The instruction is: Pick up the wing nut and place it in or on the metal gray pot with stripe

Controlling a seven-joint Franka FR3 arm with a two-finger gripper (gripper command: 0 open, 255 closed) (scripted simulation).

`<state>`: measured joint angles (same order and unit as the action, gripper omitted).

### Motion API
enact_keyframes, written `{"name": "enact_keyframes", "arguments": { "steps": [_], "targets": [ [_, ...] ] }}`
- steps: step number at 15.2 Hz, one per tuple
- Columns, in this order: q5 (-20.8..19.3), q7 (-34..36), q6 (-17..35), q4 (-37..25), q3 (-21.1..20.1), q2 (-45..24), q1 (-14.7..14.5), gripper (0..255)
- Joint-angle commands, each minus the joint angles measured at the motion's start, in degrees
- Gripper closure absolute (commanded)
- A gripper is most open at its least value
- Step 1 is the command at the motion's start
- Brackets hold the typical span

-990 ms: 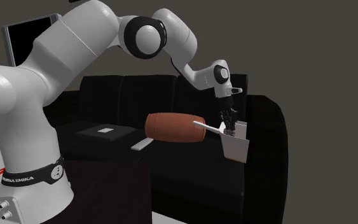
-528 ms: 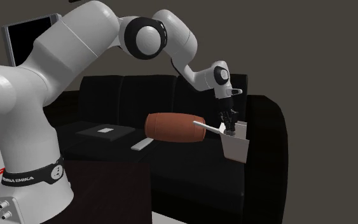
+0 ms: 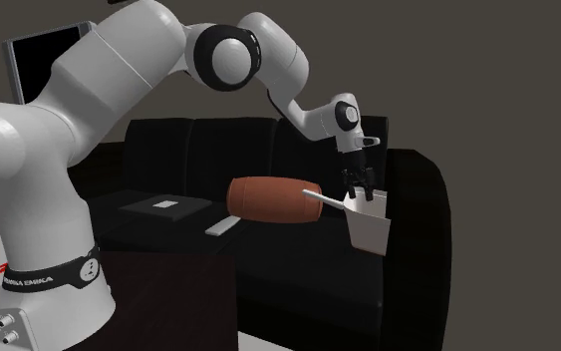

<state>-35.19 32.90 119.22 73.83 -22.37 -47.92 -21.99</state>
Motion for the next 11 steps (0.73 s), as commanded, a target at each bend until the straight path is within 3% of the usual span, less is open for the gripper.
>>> {"name": "enact_keyframes", "arguments": {
  "steps": [1,3,11],
  "targets": [
    [0.61,-0.2,-1.63,-0.01,-0.59,1.53,-0.19,0],
    [1.32,-0.54,-3.67,-0.25,-1.2,3.33,-0.33,0],
    [1.32,-0.54,-3.67,-0.25,-1.2,3.33,-0.32,0]
  ]
}}
